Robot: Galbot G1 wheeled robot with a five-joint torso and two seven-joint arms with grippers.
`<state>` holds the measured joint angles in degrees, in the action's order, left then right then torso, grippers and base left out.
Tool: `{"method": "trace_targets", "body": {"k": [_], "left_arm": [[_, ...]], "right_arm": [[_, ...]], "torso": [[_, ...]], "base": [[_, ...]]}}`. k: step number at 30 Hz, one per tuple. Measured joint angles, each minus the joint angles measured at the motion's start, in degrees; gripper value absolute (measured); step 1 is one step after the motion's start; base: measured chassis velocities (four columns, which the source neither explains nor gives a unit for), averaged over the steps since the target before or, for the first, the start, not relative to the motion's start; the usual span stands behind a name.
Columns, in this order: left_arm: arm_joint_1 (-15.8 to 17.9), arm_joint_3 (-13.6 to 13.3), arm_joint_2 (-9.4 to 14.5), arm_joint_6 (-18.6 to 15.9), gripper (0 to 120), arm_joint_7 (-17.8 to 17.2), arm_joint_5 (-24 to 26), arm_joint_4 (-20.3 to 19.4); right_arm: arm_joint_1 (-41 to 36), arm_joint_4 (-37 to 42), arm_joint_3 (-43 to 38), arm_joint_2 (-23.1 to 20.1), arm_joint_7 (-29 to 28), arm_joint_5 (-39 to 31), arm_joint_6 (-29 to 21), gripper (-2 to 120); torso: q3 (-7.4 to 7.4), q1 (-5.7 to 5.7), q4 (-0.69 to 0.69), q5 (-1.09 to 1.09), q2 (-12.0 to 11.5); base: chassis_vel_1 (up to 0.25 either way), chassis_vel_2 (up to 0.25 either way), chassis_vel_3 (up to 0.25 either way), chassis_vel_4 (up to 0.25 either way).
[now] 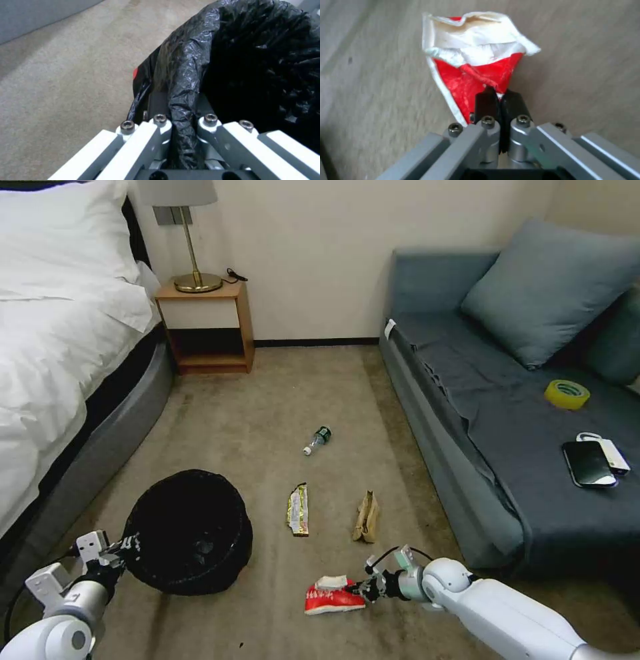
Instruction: Pick up the trash bin, then pick up the garbage on the floor and place it into the trash bin.
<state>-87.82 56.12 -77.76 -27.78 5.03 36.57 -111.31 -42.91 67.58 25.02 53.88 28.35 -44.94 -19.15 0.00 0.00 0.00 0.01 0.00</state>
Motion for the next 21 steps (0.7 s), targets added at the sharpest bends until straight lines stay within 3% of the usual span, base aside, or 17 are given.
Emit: {"method": "trace_targets", "body": {"k": [13, 19, 21], "left_arm": [[1.75, -6.17, 0.66, -2.17, 4, -2.49, 0.18, 0.25], [3.21, -9.34, 0.81, -2.89, 4, -3.34, 0.06, 0.23], [4.46, -11.75, 1.02, -3.93, 4, -4.29, 0.63, 0.20]], "right_arm": [[2.00, 15.77, -23.15, -3.48, -5.81, -4.03, 2.75, 0], [2.01, 24.83, -27.30, -6.13, -7.81, -8.53, 3.13, 0], [1.06, 31.10, -28.14, -8.06, -8.45, -10.48, 3.48, 0]], "torso": [[0.00, 0.00, -0.01, -0.01, 0.00], [0.00, 0.00, 0.00, -0.01, 0.00], [0.00, 0.00, -0.01, 0.00, 0.00]], "base": [[0.000, 0.000, 0.000, 0.000], [0.000, 0.000, 0.000, 0.000], [0.000, 0.000, 0.000, 0.000]]}}
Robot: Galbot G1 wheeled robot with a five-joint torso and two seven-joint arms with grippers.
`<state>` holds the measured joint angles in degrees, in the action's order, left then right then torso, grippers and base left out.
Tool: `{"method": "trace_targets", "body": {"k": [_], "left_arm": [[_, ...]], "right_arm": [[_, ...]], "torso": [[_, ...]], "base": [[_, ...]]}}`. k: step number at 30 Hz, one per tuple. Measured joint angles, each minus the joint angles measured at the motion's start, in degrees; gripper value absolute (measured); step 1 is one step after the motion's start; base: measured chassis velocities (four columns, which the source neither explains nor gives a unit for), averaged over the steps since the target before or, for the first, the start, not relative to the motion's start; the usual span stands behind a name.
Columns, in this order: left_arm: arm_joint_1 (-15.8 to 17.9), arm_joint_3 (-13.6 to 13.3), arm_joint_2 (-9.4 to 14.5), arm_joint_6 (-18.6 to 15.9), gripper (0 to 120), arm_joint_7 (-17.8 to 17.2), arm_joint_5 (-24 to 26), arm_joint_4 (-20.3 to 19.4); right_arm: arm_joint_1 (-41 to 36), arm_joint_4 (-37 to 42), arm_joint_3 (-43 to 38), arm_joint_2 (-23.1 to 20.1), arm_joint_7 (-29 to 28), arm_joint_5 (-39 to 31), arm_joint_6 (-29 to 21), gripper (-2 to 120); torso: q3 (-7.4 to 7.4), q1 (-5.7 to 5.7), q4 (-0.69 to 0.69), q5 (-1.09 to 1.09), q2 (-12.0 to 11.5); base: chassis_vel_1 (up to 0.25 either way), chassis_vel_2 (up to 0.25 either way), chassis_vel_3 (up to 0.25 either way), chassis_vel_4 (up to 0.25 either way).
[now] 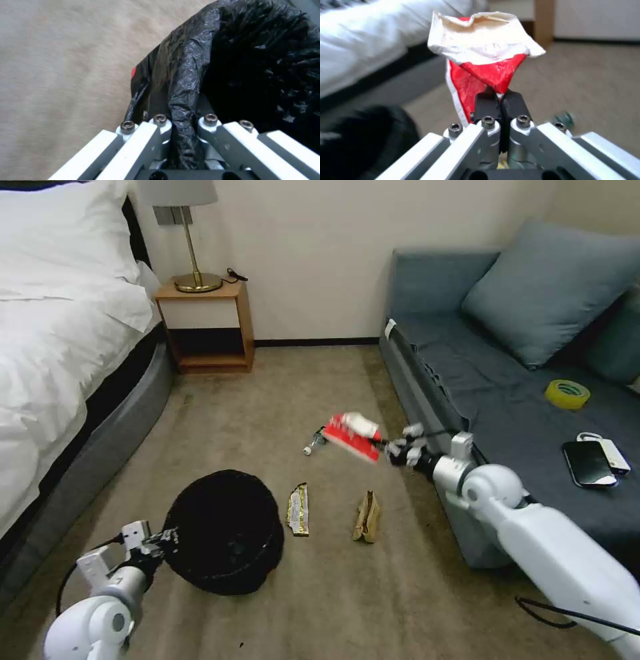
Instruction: Pick up the trash bin, then pick up the garbage on the floor and place it into the trash bin.
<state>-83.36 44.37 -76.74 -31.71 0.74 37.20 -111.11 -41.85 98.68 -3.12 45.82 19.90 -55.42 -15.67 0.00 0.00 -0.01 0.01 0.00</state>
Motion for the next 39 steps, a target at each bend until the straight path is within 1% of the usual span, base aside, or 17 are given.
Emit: {"method": "trace_targets", "body": {"k": [1, 2, 5, 6, 8, 9, 12, 13, 17, 21, 23, 27, 29, 32, 38, 39], "left_arm": [[0.87, -1.58, 0.08, -0.53, 4, -0.52, 0.20, 0.00], [0.87, -1.58, 0.08, -0.53, 4, -0.52, 0.20, 0.00], [3.16, -4.91, 0.39, -1.51, 4, -1.69, 0.32, 0.27], [3.16, -4.91, 0.39, -1.51, 4, -1.69, 0.32, 0.27], [4.83, -7.46, 0.77, -2.46, 4, -2.69, 1.64, 0.29], [4.83, -7.46, 0.77, -2.46, 4, -2.69, 1.64, 0.29], [5.77, -10.13, 1.01, -3.13, 4, -3.09, 2.23, 0.09], [5.77, -10.13, 1.01, -3.13, 4, -3.09, 2.23, 0.09], [5.44, -12.41, 0.59, -3.49, 4, -3.16, 2.35, -0.73], [4.74, -13.47, -0.20, -3.71, 4, -3.14, 2.09, -1.61], [4.55, -13.55, -0.53, -3.88, 4, -3.13, 2.05, -1.93], [3.84, -13.66, -1.63, -4.39, 4, -3.19, 2.28, -3.30], [3.75, -13.64, -1.70, -4.42, 4, -3.20, 2.32, -3.50], [3.32, -13.09, -1.79, -4.49, 4, -3.30, 2.61, -4.34], [2.65, -12.16, -1.73, -4.52, 4, -3.40, 3.32, -5.03], [2.47, -11.85, -1.69, -4.52, 4, -3.43, 3.58, -5.16]], "right_arm": [[-0.64, 3.45, -0.20, -0.95, -0.73, -1.00, 0.03, 0], [-0.64, 3.45, -0.20, -0.95, -0.73, -1.00, 0.03, 0], [-1.72, 9.91, 0.23, -2.61, -1.99, -2.16, 0.02, 0], [-1.72, 9.91, 0.23, -2.61, -1.99, -2.16, 0.02, 0], [-2.19, 13.71, 1.65, -3.73, -2.74, -2.29, 0.00, 0], [-2.19, 13.71, 1.65, -3.73, -2.74, -2.29, 0.00, 0], [-2.90, 17.47, 3.68, -4.21, -3.12, -1.50, -0.06, 0], [-2.90, 17.47, 3.68, -4.21, -3.12, -1.50, -0.06, 0], [-4.08, 18.98, 6.15, -3.94, -3.05, 0.62, -0.10, 0], [-5.94, 18.57, 7.62, -3.49, -2.32, 3.08, -0.02, 0], [-6.87, 18.26, 7.86, -3.35, -1.98, 3.95, 0.15, 0], [-11.09, 15.65, 7.95, -2.23, 0.59, 9.76, 1.62, 0], [-11.42, 15.25, 7.99, -2.09, 0.85, 10.48, 1.81, 0], [-12.21, 13.16, 8.44, -1.47, 2.49, 14.50, 3.12, 0], [-12.27, 11.98, 8.55, -0.97, 3.40, 16.21, 3.94, 1], [-12.27, 11.95, 8.65, -0.89, 3.51, 16.42, 4.07, 5]], "torso": [[0.00, 0.00, 0.01, -0.02, 0.00], [0.00, 0.00, 0.01, -0.02, 0.00], [0.00, 0.00, 0.01, 0.00, 0.01], [0.00, 0.00, 0.01, 0.00, 0.01], [0.00, 0.00, 0.01, 0.00, 0.01], [0.00, 0.00, 0.01, 0.00, 0.01], [0.00, 0.00, 0.01, 0.00, 0.01], [0.00, 0.00, 0.01, 0.00, 0.01], [0.00, 0.00, 0.00, -0.01, 0.01], [0.00, 0.00, 0.00, -0.01, 0.01], [0.00, 0.00, 0.00, 0.00, 0.01], [0.00, 0.00, 0.01, 0.00, 0.01], [0.00, 0.00, 0.01, 0.00, 0.01], [0.00, 0.00, 0.01, -0.01, 0.01], [0.00, 0.00, 0.00, -0.01, 0.01], [0.00, 0.00, 0.01, -0.01, 0.01]], "base": [[0.000, 0.000, 0.000, 0.000], [0.000, 0.000, 0.000, 0.000], [0.000, 0.000, 0.000, 0.000], [0.000, 0.000, 0.000, 0.000], [0.000, 0.000, 0.000, 0.000], [0.000, 0.000, 0.000, 0.000], [0.000, 0.000, 0.000, 0.000], [0.000, 0.000, 0.000, 0.000], [0.000, 0.000, 0.000, 0.000], [0.000, 0.000, 0.000, 0.000], [0.000, 0.000, 0.000, 0.000], [0.000, 0.000, 0.000, 0.000], [0.000, 0.000, 0.000, 0.000], [0.000, 0.000, 0.000, 0.000], [0.000, 0.000, 0.000, 0.000], [0.000, 0.000, 0.000, 0.000]]}}
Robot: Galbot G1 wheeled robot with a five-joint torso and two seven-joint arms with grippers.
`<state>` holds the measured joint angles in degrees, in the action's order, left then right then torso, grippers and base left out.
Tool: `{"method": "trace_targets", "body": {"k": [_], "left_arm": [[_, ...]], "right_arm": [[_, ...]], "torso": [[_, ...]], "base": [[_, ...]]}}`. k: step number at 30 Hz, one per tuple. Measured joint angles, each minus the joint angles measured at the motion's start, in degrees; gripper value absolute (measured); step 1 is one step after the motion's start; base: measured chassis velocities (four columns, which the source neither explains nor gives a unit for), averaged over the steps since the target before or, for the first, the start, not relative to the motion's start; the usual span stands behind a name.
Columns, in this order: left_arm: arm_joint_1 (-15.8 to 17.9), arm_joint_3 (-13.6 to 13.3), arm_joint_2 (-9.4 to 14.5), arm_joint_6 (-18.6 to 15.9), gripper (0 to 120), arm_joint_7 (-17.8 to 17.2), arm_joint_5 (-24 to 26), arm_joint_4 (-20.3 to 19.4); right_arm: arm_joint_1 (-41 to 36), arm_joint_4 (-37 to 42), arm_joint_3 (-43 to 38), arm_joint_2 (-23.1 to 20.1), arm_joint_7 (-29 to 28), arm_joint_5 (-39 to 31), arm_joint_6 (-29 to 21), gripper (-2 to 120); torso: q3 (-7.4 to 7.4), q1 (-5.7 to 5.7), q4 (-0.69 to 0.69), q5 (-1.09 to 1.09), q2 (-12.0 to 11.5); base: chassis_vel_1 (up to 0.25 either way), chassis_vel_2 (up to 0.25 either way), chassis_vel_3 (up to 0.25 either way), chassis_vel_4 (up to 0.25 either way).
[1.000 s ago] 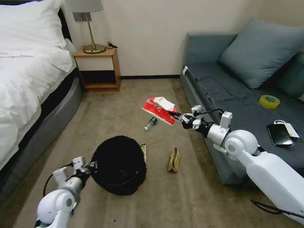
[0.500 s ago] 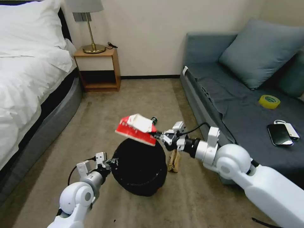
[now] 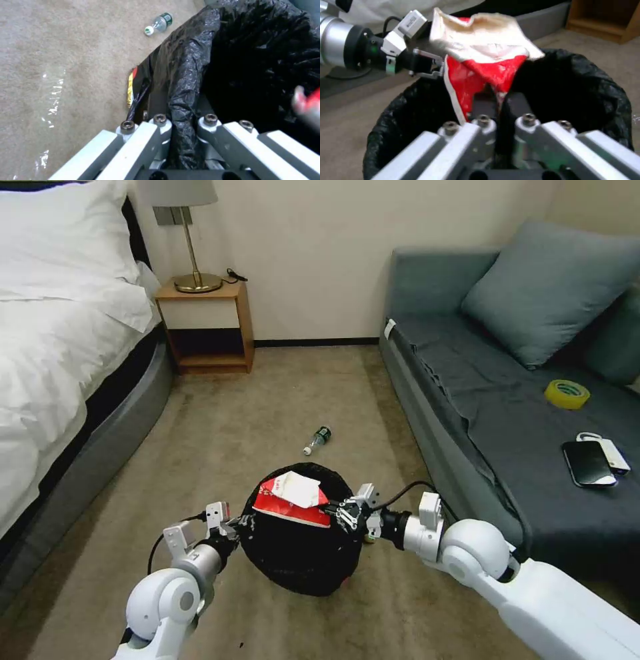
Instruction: Pick up the trash bin, then pick up the garbage on the floor and place it into the trash bin.
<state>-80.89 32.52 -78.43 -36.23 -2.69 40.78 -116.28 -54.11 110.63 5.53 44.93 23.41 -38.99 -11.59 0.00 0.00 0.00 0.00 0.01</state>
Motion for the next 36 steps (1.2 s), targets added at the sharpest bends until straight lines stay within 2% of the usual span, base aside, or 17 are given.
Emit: {"method": "trace_targets", "body": {"k": [6, 7, 10, 11, 15, 16, 18, 19, 21, 22, 25, 29, 31, 33, 36], "left_arm": [[-0.44, 0.58, -0.56, -0.13, 4, -0.50, 1.40, -0.75], [-0.44, 0.58, -0.56, -0.13, 4, -0.50, 1.40, -0.75], [-0.77, 0.77, -0.80, -0.17, 4, -0.55, 1.47, -1.04], [-0.77, 0.77, -0.80, -0.17, 4, -0.55, 1.47, -1.04], [-1.16, 1.56, -0.94, -0.08, 4, -0.52, 1.01, -1.14], [-1.16, 1.56, -0.94, -0.08, 4, -0.52, 1.01, -1.14], [-1.38, 2.28, -1.06, 0.14, 4, -0.45, 0.37, -1.19], [-1.68, 3.03, -1.20, 0.45, 4, -0.28, -0.25, -1.40], [-1.81, 3.28, -1.25, 0.56, 4, -0.24, -0.46, -1.55], [-2.33, 4.33, -1.58, 1.03, 4, 0.07, -1.62, -2.36], [-2.94, 6.08, -1.98, 1.98, 4, 0.92, -4.27, -3.70], [-3.42, 7.98, -2.34, 2.45, 4, 1.11, -5.44, -4.70], [-3.99, 10.06, -2.74, 2.48, 4, 1.11, -5.94, -5.78], [-4.10, 10.62, -2.83, 2.49, 4, 1.13, -6.07, -5.97], [-4.37, 13.01, -2.91, 2.56, 4, 1.24, -6.30, -6.29]], "right_arm": [[-0.89, 0.66, -0.54, 0.28, 1.07, 1.33, -0.26, 29], [-0.89, 0.66, -0.54, 0.28, 1.07, 1.33, -0.26, 29], [-1.50, 1.25, -1.27, 0.45, 0.59, 1.70, 0.37, 42], [-1.50, 1.25, -1.27, 0.45, 0.59, 1.70, 0.37, 42], [-1.85, 4.33, -3.02, 1.06, -3.44, 0.94, 0.23, 60], [-1.85, 4.33, -3.02, 1.06, -3.44, 0.94, 0.23, 60], [-1.97, 5.43, -4.31, 1.49, -5.53, 2.01, 0.58, 69], [-2.25, 5.80, -5.69, 1.88, -7.17, 4.42, 1.52, 76], [-2.45, 5.82, -6.30, 2.03, -7.85, 5.58, 2.01, 76], [-3.64, 6.17, -8.67, 2.64, -10.86, 9.55, 2.66, 83], [-8.49, 8.06, -14.55, 4.26, -16.17, 15.54, 1.43, 96], [-14.13, 9.67, -19.79, 6.03, -20.26, 19.86, 1.05, 99], [-19.53, 10.74, -24.36, 8.19, -22.21, 23.62, 1.58, 100], [-20.62, 10.93, -25.14, 8.68, -22.49, 24.32, 1.88, 100], [-26.24, 12.17, -28.33, 11.64, -23.95, 27.80, 3.34, 100]], "torso": [[0.00, 0.00, 0.00, 0.00, 0.00], [0.00, 0.00, 0.00, 0.00, 0.00], [0.00, 0.00, 0.01, 0.00, 0.00], [0.00, 0.00, 0.01, 0.00, 0.00], [0.00, 0.00, 0.00, -0.01, 0.00], [0.00, 0.00, 0.00, -0.01, 0.00], [0.00, 0.00, 0.00, 0.00, -0.01], [0.00, 0.00, -0.01, -0.01, -0.01], [0.00, 0.00, -0.01, 0.00, -0.01], [0.00, 0.00, -0.01, 0.00, -0.01], [0.00, 0.00, -0.01, 0.00, -0.01], [0.00, 0.00, 0.00, 0.00, -0.01], [0.00, 0.00, 0.01, 0.00, -0.01], [0.00, 0.00, 0.01, 0.00, -0.01], [-0.01, 0.00, 0.01, -0.01, -0.01]], "base": [[0.000, 0.000, 0.000, 0.000], [0.000, 0.000, 0.000, 0.000], [0.000, 0.000, 0.000, 0.000], [0.000, 0.000, 0.000, 0.000], [0.000, 0.000, 0.000, 0.000], [0.000, 0.000, 0.000, 0.000], [0.000, 0.000, 0.000, 0.000], [0.000, 0.000, 0.000, 0.000], [0.000, 0.000, 0.000, 0.000], [0.000, 0.000, 0.000, 0.000], [0.000, 0.000, 0.000, 0.000], [0.000, 0.000, 0.000, 0.000], [0.000, 0.000, 0.000, 0.000], [0.000, 0.000, 0.000, 0.000], [0.000, 0.000, 0.000, 0.000]]}}
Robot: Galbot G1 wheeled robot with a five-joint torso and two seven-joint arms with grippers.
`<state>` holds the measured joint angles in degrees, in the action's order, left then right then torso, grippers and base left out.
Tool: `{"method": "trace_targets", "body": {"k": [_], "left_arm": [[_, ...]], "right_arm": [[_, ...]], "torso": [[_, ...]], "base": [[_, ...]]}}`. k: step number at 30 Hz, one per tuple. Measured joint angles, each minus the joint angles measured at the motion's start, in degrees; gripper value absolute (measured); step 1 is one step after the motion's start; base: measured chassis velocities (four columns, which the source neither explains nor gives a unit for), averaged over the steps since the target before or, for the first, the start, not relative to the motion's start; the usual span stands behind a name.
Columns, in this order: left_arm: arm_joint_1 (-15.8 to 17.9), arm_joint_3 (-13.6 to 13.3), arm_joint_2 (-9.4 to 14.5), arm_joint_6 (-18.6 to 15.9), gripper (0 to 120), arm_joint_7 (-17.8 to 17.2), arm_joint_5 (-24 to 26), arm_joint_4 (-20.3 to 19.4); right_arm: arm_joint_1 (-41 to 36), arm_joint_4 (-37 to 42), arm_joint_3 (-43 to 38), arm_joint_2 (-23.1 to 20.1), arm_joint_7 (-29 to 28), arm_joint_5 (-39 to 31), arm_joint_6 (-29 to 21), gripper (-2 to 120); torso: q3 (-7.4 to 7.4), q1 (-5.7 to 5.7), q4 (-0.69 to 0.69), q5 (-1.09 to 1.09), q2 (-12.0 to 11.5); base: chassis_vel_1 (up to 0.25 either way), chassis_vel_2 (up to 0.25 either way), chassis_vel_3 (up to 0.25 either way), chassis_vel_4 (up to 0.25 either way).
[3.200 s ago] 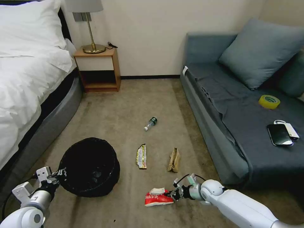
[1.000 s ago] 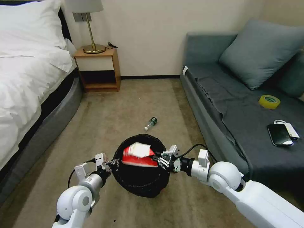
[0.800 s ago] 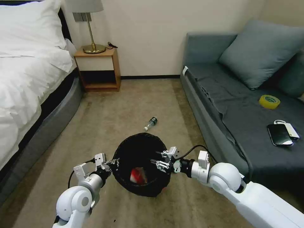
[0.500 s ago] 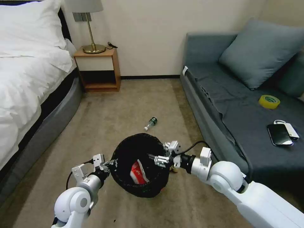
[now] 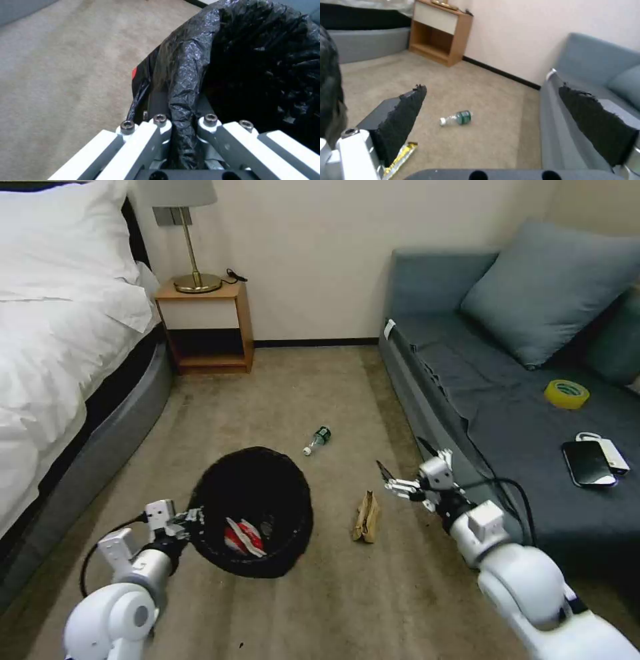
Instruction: Pick up the trash bin, then pick up the garbage on the floor and place it into the trash bin.
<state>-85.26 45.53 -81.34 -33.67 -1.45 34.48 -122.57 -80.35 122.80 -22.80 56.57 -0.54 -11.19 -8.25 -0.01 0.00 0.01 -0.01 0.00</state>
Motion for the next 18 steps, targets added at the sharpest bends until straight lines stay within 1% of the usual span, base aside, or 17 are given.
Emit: {"method": "trace_targets", "body": {"k": [3, 4, 5, 6, 8, 10, 14, 18], "left_arm": [[-0.04, 0.59, 0.01, 0.08, 4, 0.13, 0.00, 0.00], [-0.07, 1.00, 0.02, 0.17, 4, 0.29, 0.00, 0.00], [-0.12, 1.69, -0.03, 0.28, 4, 0.52, 0.06, -0.02], [-0.12, 1.69, -0.03, 0.28, 4, 0.52, 0.06, -0.02], [-0.22, 2.45, -0.27, 0.28, 4, 0.60, 0.70, -0.22], [-0.46, 2.93, -0.33, 0.28, 4, 0.60, 1.28, -0.29], [-0.63, 3.15, 0.18, 0.28, 4, 0.73, 1.73, -0.30], [-0.41, 3.22, 0.64, 0.28, 4, 0.75, 2.17, -0.20]], "right_arm": [[-1.56, 0.33, -0.53, 1.27, -0.01, 1.19, 0.65, 100], [-2.49, 0.49, -0.83, 2.27, 0.15, 1.91, 1.14, 100], [-4.59, 0.79, -1.25, 4.85, 1.43, 4.04, 2.35, 100], [-4.59, 0.79, -1.25, 4.85, 1.43, 4.04, 2.35, 100], [-7.33, 1.07, -1.67, 9.58, 3.44, 7.37, 4.37, 100], [-9.36, 1.18, -2.06, 13.05, 3.85, 9.23, 6.47, 100], [-10.71, 1.70, -2.64, 14.37, 3.88, 9.79, 7.04, 100], [-11.07, 2.20, -3.18, 14.43, 3.36, 9.76, 6.72, 100]], "torso": [[0.00, 0.00, 0.00, -0.01, 0.00], [0.00, 0.00, -0.01, -0.01, 0.00], [0.00, 0.00, 0.00, 0.01, 0.00], [0.00, 0.00, 0.00, 0.01, 0.00], [0.00, 0.00, -0.01, 0.00, 0.00], [0.00, 0.00, 0.00, 0.00, 0.00], [0.00, 0.00, -0.01, 0.00, 0.00], [0.00, 0.00, -0.01, 0.00, 0.00]], "base": [[0.000, 0.000, 0.000, 0.000], [0.000, 0.000, 0.000, 0.000], [0.000, 0.000, 0.000, 0.000], [0.000, 0.000, 0.000, 0.000], [0.000, 0.000, 0.000, 0.000], [0.000, 0.000, 0.000, 0.000], [0.000, 0.000, 0.000, 0.000], [0.000, 0.000, 0.000, 0.000]]}}
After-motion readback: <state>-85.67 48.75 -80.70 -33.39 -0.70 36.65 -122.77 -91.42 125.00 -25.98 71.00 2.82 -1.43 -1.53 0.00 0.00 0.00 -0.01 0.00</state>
